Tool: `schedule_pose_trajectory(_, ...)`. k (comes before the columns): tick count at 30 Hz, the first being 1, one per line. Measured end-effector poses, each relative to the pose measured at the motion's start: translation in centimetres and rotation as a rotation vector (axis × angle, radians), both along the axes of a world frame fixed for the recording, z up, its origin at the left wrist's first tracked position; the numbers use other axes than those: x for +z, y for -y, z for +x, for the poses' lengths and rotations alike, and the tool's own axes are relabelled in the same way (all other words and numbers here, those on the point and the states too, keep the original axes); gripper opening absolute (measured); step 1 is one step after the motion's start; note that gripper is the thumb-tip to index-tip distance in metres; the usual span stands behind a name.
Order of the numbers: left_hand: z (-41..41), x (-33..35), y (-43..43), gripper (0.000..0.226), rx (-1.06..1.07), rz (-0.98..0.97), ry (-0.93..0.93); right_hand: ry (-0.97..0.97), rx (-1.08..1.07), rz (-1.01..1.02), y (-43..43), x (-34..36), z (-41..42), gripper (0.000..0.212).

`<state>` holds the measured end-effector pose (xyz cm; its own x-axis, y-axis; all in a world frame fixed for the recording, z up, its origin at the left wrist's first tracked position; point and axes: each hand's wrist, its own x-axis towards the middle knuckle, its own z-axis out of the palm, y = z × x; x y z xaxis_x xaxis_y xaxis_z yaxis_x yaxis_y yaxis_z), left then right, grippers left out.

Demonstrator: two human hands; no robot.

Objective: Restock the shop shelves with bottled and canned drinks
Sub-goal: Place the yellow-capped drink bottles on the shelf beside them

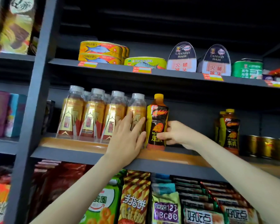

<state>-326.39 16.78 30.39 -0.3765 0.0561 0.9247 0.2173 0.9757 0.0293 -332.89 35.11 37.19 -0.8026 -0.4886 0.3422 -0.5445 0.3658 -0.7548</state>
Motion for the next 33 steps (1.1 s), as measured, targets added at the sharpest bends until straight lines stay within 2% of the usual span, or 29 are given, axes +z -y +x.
schedule_pose_trajectory(3,-0.1,0.3,-0.6,0.057,0.053,-0.077,-0.032,0.022,0.035,0.059,0.2,0.2,-0.3,0.045)
schedule_pose_trajectory(6,-0.5,1.1,-2.3,0.058,0.097,-0.138,-0.073,-0.034,0.015,0.147,-0.2,0.1,0.0,0.038)
schedule_pose_trajectory(8,-0.9,1.6,-3.9,0.056,0.098,-0.143,-0.103,-0.091,-0.035,0.175,-1.4,0.0,-0.2,0.044)
schedule_pose_trajectory(11,-1.8,2.0,-5.9,0.059,0.119,-0.104,-0.127,-0.268,-0.256,0.146,-4.9,0.4,-1.6,0.062)
schedule_pose_trajectory(14,-2.7,2.1,-7.6,0.062,0.170,-0.064,-0.163,-0.460,-0.513,0.215,-10.2,0.9,-4.1,0.071)
schedule_pose_trajectory(17,-3.6,2.4,-9.8,0.055,0.238,-0.054,-0.204,-0.477,-0.689,0.340,-15.4,0.9,-7.3,0.078)
schedule_pose_trajectory(20,-4.5,2.4,-11.2,0.048,0.327,-0.032,-0.217,-0.418,-0.779,0.359,-19.2,1.0,-10.8,0.081)
schedule_pose_trajectory(23,-5.2,1.9,-11.5,0.043,0.336,0.010,-0.277,-0.350,-0.773,0.326,-21.3,2.0,-13.9,0.085)
schedule_pose_trajectory(26,-5.4,1.7,-11.6,0.043,0.348,0.015,-0.288,-0.345,-0.669,0.343,-22.0,3.0,-15.6,0.089)
schedule_pose_trajectory(30,-5.4,1.4,-11.6,0.041,0.376,0.017,-0.293,-0.478,-0.574,0.375,-21.6,3.5,-16.3,0.072)
schedule_pose_trajectory(33,-5.5,1.3,-11.7,0.041,0.377,0.013,-0.296,-0.586,-0.476,0.365,-21.2,3.4,-16.1,0.070)
